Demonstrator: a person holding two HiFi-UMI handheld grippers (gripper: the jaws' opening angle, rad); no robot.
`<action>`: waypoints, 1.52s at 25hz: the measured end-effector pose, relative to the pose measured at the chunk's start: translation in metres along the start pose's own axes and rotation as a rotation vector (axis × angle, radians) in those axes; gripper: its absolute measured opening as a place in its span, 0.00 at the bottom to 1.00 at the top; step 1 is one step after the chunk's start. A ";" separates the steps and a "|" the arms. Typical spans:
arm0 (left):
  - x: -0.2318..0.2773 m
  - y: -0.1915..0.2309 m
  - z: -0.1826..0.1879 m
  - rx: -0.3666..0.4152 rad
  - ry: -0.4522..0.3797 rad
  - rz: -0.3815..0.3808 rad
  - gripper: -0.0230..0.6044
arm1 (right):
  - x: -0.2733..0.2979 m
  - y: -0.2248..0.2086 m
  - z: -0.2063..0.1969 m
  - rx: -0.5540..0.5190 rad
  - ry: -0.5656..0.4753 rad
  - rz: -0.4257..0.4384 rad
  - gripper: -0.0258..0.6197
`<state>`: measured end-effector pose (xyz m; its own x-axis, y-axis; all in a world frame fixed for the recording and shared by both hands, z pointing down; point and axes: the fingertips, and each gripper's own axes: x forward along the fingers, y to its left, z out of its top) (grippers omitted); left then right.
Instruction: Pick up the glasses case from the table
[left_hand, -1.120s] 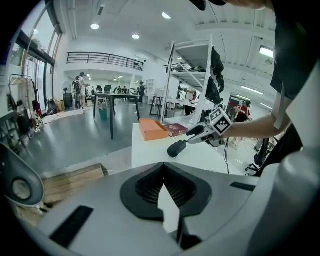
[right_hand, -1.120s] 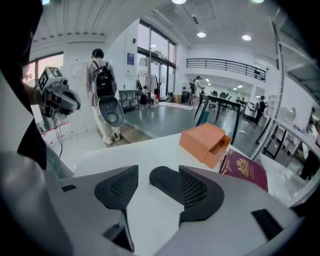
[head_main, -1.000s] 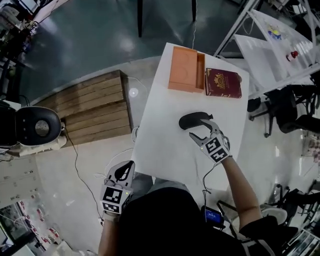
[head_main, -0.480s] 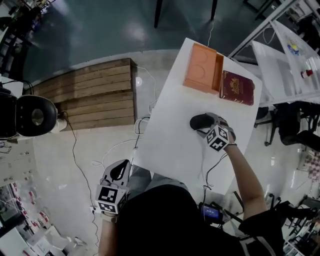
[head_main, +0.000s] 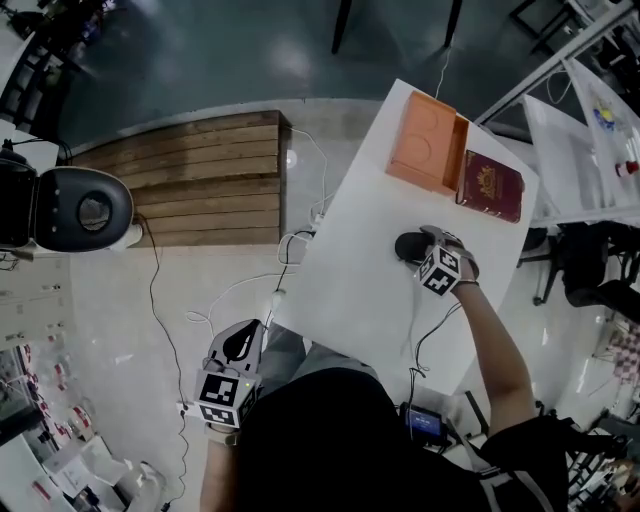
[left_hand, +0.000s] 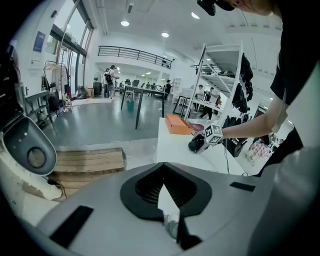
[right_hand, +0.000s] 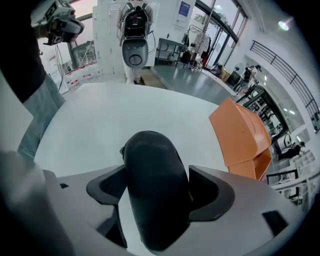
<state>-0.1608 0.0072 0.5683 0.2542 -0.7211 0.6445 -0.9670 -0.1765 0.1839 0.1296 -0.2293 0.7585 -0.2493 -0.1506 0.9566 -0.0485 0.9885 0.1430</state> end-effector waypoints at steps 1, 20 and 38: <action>-0.001 0.002 0.002 -0.012 0.001 0.009 0.07 | 0.000 0.000 0.001 -0.001 0.004 -0.002 0.64; 0.017 -0.007 0.047 0.111 -0.082 -0.121 0.07 | -0.093 0.008 0.029 0.168 -0.109 -0.190 0.62; 0.058 -0.058 0.129 0.295 -0.217 -0.456 0.07 | -0.266 0.059 0.066 0.702 -0.507 -0.490 0.61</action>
<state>-0.0919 -0.1113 0.4991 0.6665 -0.6436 0.3761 -0.7329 -0.6581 0.1726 0.1294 -0.1315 0.4963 -0.4245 -0.6893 0.5871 -0.7772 0.6100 0.1542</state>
